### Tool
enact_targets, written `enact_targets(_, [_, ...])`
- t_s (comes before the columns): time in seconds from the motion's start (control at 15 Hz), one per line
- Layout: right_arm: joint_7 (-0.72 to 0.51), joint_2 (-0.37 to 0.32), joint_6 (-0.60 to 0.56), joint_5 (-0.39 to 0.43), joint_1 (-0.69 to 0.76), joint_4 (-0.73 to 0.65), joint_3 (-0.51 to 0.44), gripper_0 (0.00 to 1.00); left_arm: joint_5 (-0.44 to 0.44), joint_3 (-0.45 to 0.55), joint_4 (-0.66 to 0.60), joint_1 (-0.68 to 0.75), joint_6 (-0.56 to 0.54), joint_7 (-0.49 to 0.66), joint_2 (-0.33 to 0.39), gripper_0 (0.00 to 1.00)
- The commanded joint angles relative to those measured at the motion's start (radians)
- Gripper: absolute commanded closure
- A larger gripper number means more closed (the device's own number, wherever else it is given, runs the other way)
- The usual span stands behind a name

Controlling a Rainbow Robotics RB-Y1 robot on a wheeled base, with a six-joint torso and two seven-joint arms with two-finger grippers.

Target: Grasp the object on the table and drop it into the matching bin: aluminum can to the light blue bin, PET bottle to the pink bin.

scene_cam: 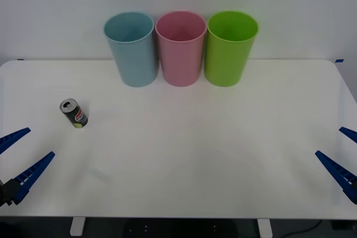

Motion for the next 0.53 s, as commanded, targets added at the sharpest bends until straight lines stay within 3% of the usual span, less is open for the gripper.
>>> enact_targets(0.07, [0.000, 0.000, 0.000, 0.000, 0.000, 0.000, 0.000, 0.00, 0.000, 0.000, 0.000, 0.000, 0.000, 0.000, 0.000, 0.00])
enact_targets(0.53, [0.000, 0.000, 0.000, 0.000, 0.000, 0.000, 0.000, 0.00, 0.033, -0.005, 0.027, 0.033, 0.053, -0.005, -0.016, 0.00])
